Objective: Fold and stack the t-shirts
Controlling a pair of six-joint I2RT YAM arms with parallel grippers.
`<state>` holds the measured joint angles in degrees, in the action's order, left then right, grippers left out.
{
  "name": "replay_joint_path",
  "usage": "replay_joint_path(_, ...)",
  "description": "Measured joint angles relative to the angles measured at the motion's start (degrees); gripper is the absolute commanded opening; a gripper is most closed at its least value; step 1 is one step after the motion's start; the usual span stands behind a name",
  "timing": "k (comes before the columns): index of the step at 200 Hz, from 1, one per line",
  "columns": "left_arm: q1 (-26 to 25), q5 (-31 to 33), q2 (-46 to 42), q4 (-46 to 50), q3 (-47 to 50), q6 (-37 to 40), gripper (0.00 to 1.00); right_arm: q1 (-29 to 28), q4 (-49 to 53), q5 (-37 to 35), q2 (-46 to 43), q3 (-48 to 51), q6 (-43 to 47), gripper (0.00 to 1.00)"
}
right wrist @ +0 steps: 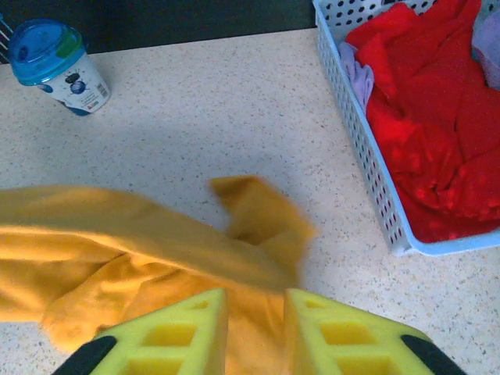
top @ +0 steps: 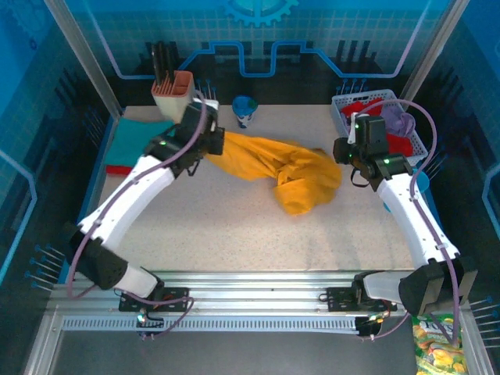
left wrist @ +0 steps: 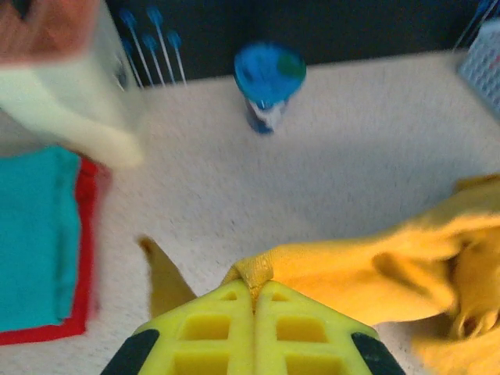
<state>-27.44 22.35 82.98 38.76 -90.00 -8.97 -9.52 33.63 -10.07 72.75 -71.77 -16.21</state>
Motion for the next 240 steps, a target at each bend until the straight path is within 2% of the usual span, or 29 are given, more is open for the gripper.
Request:
replay_joint_path(21, 0.13, 1.22, -4.26, 2.14, -1.42, 1.95, 0.0, 0.09, 0.0, 1.68, 1.25, -1.38, 0.35, 0.76)
replay_joint_path(32, 0.13, 1.51, -5.66, 3.1, -1.31, 2.73, 0.0, 0.15, -0.02, 3.63, 2.05, -1.81, 0.48, 0.86)
replay_joint_path(46, 0.13, 1.95, -7.19, 3.41, -0.17, 3.67, 0.0, 0.22, -0.07, 7.21, 2.99, -1.75, 0.17, 0.91)
replay_joint_path(72, 0.13, 2.27, -8.66, 3.85, 2.8, 4.7, 0.0, 0.02, -1.66, 14.99, 3.98, 1.31, -1.55, 0.93)
replay_joint_path(92, 0.13, 2.27, -8.66, 4.42, 3.43, 4.68, 0.0, -0.28, -1.49, 18.1, 4.81, 3.02, -2.03, 0.93)
replay_joint_path(105, 0.13, 1.79, -8.63, 4.94, 3.3, 4.44, 0.0, -3.82, -5.64, 17.68, 5.31, 6.25, -3.98, 0.93)
replay_joint_path(137, 0.13, 0.37, -8.46, 6.05, 2.45, 3.3, 0.0, -18.93, -12.41, 18.03, 13.79, 11.96, -10.01, 0.93)
replay_joint_path(168, 0.13, -0.79, -8.13, 6.69, 1.2, 2.64, 0.0, -31.19, -16.11, 12.39, 23.32, 10.03, -13.79, 0.94)
replay_joint_path(191, 0.13, -1.2, -7.52, 7.98, -0.57, 2.23, 0.0, -38.64, -20.33, 6.84, 26.91, 8.04, -15.5, 0.94)
replay_joint_path(211, 0.13, -1.66, -6.97, 8.94, -2.14, 1.51, 0.0, -42.84, -22.51, 2.19, 29.49, 5.55, -16.41, 0.95)
replay_joint_path(240, 0.13, -2.69, -6.8, 9.55, -3.19, 0.31, 0.0, -46.03, -24.81, -3.56, 35.04, -0.11, -18.21, 0.93)
